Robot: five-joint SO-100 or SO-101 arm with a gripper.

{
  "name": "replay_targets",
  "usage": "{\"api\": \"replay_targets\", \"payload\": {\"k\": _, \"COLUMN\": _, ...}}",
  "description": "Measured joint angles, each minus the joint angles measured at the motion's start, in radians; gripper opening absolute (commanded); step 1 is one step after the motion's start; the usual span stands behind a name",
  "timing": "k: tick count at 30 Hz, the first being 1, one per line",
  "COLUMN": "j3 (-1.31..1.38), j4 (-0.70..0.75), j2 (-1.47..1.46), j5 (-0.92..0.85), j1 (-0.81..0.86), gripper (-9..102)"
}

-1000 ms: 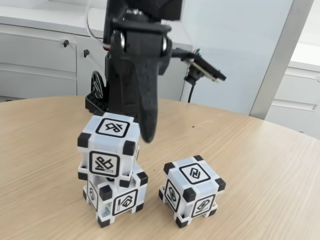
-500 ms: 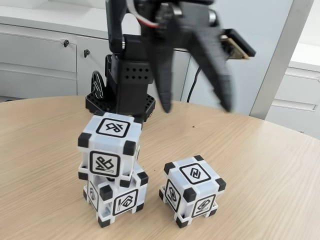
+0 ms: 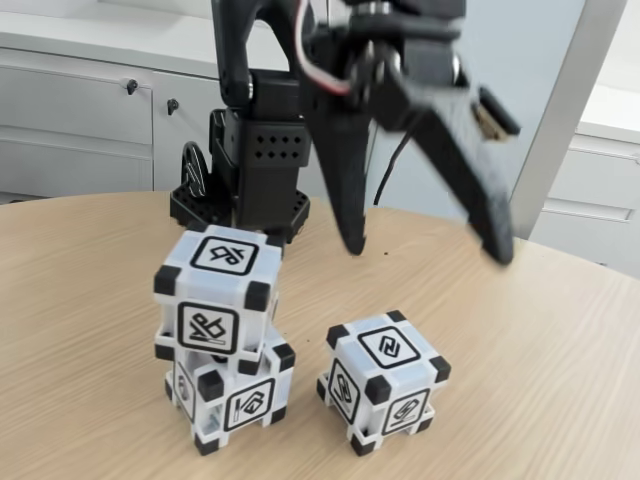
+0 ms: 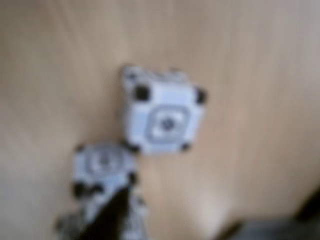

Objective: Stack cubes from left to right.

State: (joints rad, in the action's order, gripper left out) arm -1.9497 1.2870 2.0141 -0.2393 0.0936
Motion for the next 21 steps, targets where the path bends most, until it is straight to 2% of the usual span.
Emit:
{"api": "replay_targets", "payload": {"k": 11, "j3": 0.0, "j4": -0.003, "j2": -0.262, "j5": -0.014, "j1": 0.0, "gripper": 44}}
{"api": "replay_targets", "payload": {"k": 21, "j3": 0.0, "j4": -0.107, "j2": -0.382, "j5": -0.015, "j1": 0.0, "gripper": 43}}
